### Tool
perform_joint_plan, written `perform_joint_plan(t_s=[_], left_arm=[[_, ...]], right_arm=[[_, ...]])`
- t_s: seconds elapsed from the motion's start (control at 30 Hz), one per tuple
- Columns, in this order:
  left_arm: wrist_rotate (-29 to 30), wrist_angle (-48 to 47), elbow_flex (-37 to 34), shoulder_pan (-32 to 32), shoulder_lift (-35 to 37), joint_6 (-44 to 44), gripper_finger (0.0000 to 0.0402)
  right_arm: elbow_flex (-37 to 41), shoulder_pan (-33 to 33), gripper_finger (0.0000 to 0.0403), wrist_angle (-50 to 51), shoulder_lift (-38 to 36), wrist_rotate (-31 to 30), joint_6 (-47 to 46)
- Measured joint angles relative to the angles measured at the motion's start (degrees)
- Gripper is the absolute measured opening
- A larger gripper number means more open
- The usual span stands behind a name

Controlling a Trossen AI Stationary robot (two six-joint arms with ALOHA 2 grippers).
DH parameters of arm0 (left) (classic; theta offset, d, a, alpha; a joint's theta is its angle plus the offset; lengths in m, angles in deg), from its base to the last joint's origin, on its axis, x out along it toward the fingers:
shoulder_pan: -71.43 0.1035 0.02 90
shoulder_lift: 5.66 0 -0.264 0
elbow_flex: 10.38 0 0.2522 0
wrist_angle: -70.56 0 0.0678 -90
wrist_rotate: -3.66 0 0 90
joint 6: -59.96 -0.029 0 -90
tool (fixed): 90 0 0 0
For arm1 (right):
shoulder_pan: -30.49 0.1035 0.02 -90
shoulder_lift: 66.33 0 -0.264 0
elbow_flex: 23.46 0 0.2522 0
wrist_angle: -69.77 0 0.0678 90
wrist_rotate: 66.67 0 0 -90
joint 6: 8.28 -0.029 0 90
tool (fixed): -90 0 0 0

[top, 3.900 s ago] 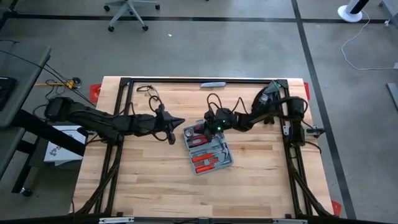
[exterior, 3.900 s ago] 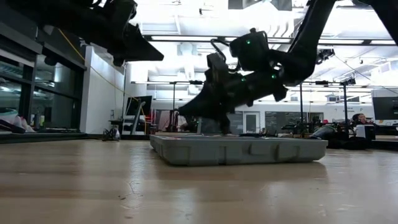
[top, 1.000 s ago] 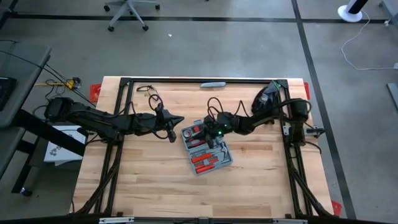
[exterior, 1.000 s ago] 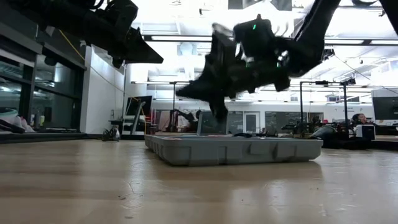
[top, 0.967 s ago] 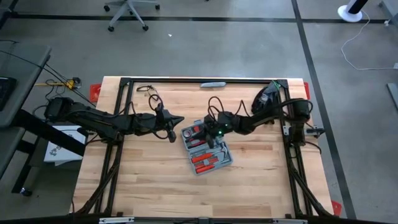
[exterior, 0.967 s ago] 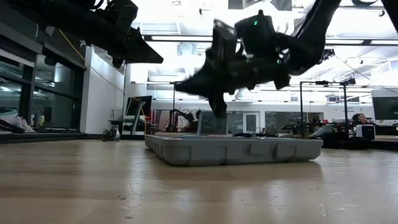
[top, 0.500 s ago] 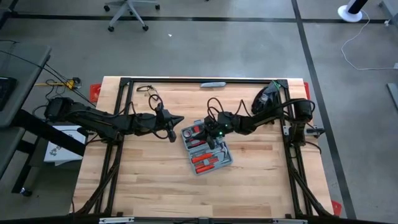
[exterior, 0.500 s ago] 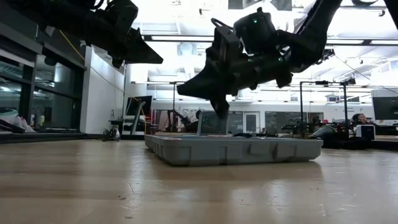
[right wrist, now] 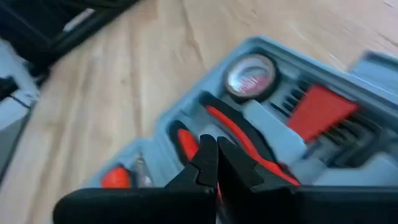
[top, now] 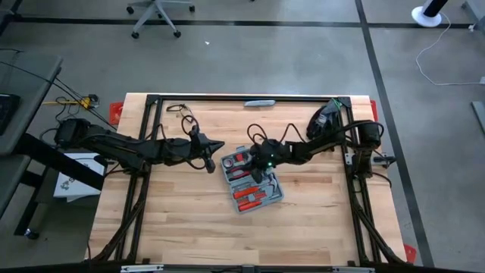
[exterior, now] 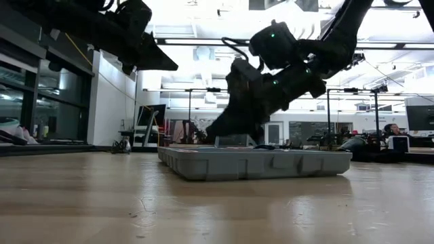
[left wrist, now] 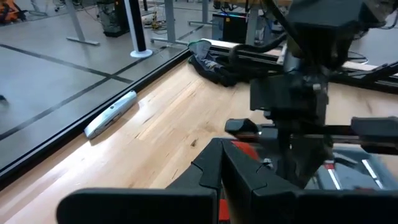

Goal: Prefit tool cases

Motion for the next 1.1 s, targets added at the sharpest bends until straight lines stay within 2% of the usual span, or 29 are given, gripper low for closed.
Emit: perform_joint_plan(t_s=[0.2, 0.33, 0.57, 0.63, 0.7, 0.83, 0.9, 1.0, 1.1], left_arm=[[0.6, 2.6, 0.0, 1.4, -6.5, 0.0, 0.0], [-5.7, 8.8, 0.0, 3.8, -12.6, -0.5, 0.0], [-11.6, 12.0, 1.4, 6.8, -16.3, 0.5, 0.0], [-12.2, 11.8, 1.4, 6.8, -16.4, 0.6, 0.0], [-12.1, 11.4, 1.4, 6.8, -16.4, 0.6, 0.0], [-11.5, 1.3, 1.5, 6.8, -12.9, 1.4, 0.0], [-8.1, -7.2, 1.5, 6.8, -9.3, 3.6, 0.0], [-1.5, -17.0, 1.1, 5.9, -3.2, 7.3, 0.0], [1.4, -20.2, -0.6, 4.1, 2.3, 9.8, 0.0]], right_arm=[[0.0, 0.3, 0.0, 1.0, 0.0, -0.9, 2.3], [0.0, 0.1, 0.0, 2.6, -0.1, -1.4, 3.9], [-0.3, 0.0, 0.0, 9.3, -0.1, -10.6, 4.3], [-0.3, 0.0, 0.0, 9.2, -0.1, -10.6, 3.6], [0.1, 0.0, 0.0, 6.1, -0.7, -7.1, 4.1], [0.0, 0.4, 0.0, -10.2, -2.4, 2.9, 2.1], [-0.2, 0.5, 0.0, -16.1, -2.3, 6.8, 0.4], [0.2, 0.3, 0.0, -16.2, -1.5, 7.8, -1.1], [0.0, 0.5, 0.0, -15.5, -1.7, 7.6, -1.5]])
